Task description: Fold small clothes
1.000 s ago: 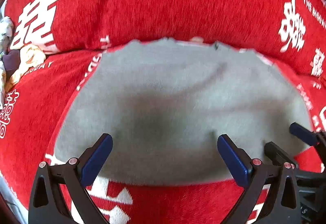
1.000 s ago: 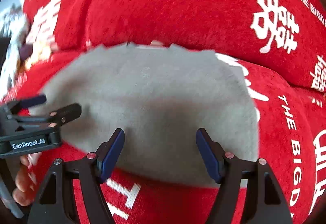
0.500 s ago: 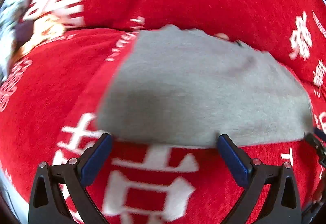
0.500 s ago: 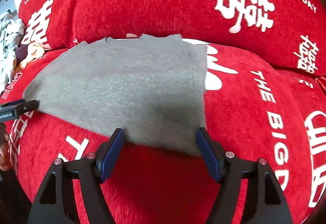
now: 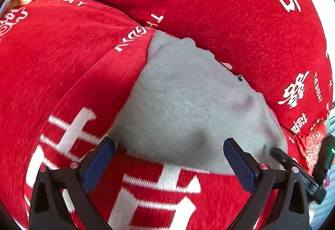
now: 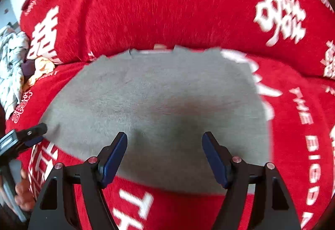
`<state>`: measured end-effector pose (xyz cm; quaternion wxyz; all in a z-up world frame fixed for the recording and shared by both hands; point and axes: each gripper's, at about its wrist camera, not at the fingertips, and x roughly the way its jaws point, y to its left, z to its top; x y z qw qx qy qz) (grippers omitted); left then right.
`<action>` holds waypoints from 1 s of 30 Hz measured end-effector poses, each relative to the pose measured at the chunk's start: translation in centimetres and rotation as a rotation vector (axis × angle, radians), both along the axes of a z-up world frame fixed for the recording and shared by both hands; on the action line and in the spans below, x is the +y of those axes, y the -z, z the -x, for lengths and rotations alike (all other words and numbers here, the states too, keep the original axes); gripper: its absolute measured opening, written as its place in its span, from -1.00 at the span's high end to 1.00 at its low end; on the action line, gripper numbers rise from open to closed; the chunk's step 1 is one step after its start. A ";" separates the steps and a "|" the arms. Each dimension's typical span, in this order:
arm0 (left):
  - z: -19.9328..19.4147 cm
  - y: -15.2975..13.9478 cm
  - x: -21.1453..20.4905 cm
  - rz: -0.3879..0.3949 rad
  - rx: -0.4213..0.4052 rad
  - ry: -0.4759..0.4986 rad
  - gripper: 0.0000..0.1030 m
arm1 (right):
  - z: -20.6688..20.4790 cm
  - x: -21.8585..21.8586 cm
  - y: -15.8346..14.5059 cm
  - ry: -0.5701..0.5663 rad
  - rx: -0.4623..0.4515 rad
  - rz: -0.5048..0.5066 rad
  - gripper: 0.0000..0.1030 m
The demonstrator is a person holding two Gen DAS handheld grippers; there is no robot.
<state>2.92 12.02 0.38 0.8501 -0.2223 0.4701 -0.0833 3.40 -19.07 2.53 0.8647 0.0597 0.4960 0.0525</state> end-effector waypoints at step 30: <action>-1.7 0.5 -0.2 -0.034 -0.081 0.021 -1.00 | -14.9 15.7 -2.6 -0.177 0.194 -0.043 -0.79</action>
